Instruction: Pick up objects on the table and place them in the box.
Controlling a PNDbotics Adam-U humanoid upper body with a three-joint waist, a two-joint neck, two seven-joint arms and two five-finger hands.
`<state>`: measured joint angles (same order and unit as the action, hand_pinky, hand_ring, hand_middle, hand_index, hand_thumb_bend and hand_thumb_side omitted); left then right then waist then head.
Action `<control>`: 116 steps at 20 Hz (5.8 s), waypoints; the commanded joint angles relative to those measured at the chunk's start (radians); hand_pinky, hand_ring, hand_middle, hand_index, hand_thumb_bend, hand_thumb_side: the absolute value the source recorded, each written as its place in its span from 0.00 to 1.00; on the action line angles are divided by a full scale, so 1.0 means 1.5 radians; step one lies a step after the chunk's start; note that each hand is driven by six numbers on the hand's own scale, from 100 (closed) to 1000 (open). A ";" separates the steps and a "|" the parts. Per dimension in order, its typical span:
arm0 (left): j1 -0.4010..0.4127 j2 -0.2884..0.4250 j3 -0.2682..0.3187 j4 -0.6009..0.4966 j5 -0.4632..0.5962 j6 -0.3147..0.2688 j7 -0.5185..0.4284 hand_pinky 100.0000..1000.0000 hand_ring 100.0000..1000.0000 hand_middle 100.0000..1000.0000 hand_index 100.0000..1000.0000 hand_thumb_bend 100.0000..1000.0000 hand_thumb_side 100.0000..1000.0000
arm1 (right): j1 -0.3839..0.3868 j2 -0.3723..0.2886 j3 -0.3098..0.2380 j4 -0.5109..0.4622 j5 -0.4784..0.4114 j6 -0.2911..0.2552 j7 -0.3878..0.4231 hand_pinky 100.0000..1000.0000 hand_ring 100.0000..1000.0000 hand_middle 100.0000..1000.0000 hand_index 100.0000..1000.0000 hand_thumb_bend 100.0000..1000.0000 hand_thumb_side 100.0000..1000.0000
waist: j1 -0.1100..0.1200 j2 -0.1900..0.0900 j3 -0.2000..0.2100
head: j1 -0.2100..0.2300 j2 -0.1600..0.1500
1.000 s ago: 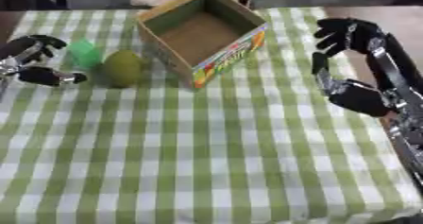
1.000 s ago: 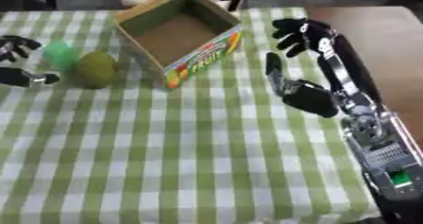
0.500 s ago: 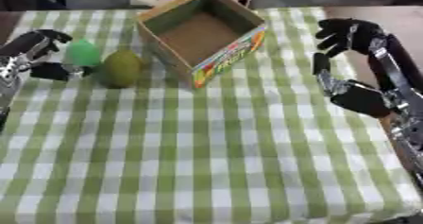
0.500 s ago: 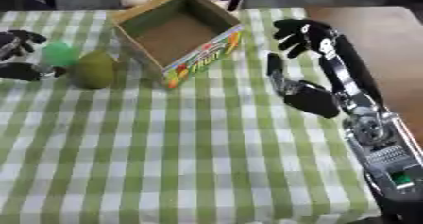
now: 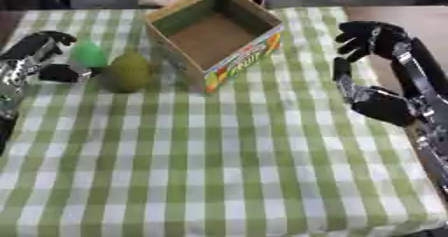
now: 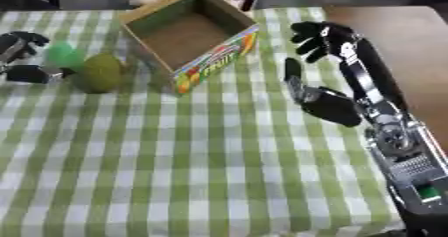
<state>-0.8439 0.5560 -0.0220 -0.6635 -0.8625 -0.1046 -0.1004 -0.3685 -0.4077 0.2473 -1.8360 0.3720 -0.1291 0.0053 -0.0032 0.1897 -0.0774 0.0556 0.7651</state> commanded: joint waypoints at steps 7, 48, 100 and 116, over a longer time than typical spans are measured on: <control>-0.015 0.003 0.013 0.022 -0.011 0.012 0.027 0.63 0.59 0.61 0.74 0.42 0.41 | -0.008 -0.003 -0.003 -0.007 -0.001 -0.002 0.001 0.54 0.62 0.64 0.84 0.00 0.32 | 0.001 -0.009 -0.002 | 0.002 0.003; -0.100 -0.143 -0.067 -0.088 -0.076 -0.049 0.069 0.72 0.79 0.88 0.95 0.72 0.65 | -0.014 0.008 0.008 -0.006 -0.009 -0.004 0.012 0.54 0.62 0.64 0.84 0.00 0.32 | -0.002 -0.017 -0.035 | 0.010 0.003; 0.027 -0.012 -0.093 -0.196 -0.001 -0.049 0.074 0.49 0.35 0.23 0.42 0.03 0.05 | -0.011 0.001 -0.001 -0.002 -0.004 -0.004 0.003 0.54 0.62 0.64 0.84 0.00 0.32 | 0.002 -0.014 -0.014 | -0.011 -0.003; -0.101 -0.090 -0.065 -0.168 0.073 -0.013 0.117 0.51 0.40 0.27 0.46 0.03 0.11 | -0.017 0.008 0.008 -0.003 -0.010 -0.006 0.013 0.54 0.62 0.64 0.84 0.00 0.32 | -0.006 -0.020 -0.025 | 0.003 -0.006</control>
<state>-0.9637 0.4255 -0.1323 -0.9260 -0.7462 -0.1247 0.0697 -0.3784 -0.3898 0.2626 -1.8292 0.3652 -0.1359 0.0213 -0.0109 0.1777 -0.1163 0.0536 0.7637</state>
